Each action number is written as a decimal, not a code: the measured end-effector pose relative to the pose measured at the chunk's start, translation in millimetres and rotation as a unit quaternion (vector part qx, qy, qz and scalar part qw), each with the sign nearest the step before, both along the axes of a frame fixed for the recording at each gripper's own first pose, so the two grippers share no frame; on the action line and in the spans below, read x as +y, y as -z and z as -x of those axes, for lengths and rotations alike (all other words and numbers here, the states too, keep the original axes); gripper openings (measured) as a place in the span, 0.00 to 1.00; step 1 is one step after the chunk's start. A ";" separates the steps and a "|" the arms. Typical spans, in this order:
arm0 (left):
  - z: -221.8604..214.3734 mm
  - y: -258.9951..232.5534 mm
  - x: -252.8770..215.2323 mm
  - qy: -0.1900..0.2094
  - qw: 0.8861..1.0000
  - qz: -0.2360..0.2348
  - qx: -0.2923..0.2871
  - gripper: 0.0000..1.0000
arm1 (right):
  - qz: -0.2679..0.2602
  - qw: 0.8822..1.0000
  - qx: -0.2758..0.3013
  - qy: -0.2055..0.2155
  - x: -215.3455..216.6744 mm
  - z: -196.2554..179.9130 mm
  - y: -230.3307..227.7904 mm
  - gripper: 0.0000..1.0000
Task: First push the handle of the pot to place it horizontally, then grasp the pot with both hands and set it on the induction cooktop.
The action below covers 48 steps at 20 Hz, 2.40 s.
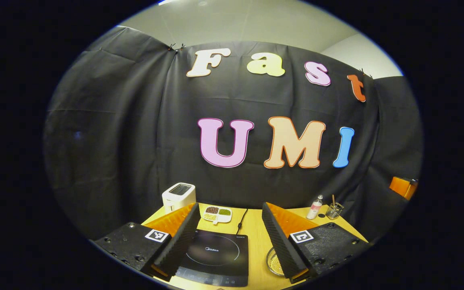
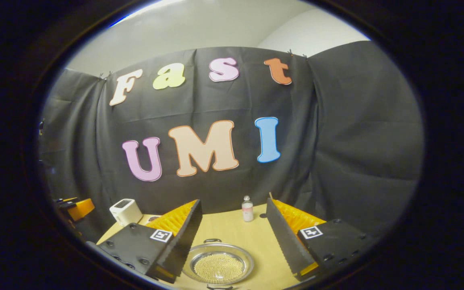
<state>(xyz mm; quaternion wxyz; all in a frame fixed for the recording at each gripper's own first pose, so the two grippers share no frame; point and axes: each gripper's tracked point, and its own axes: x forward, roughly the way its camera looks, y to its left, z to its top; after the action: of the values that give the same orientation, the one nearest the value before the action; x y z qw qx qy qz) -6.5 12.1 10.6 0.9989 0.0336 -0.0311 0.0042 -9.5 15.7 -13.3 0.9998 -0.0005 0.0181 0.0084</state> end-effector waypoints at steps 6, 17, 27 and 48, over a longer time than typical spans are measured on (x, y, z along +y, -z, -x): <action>2.8 4.6 0.6 0.005 1.000 -0.017 0.005 0.94 | -0.005 1.000 0.007 0.001 1.8 5.6 5.4 0.91; 6.6 12.0 23.9 0.010 0.999 -0.032 0.007 0.94 | -0.004 1.000 0.007 0.005 17.4 17.7 10.3 0.43; 17.3 28.2 49.5 0.010 0.999 -0.040 0.023 0.89 | -0.007 1.000 0.005 0.024 31.2 32.1 23.0 0.02; 12.4 59.1 83.0 -0.015 0.997 -0.050 0.057 0.89 | -0.003 0.969 0.239 -0.056 75.8 53.1 215.1 0.02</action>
<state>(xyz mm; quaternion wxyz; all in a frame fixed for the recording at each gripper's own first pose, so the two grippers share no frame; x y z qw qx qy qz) -18.9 95.1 -48.5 0.9960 0.0845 0.0257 0.0153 -62.6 91.5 -228.4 0.9643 0.0033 0.2568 0.0648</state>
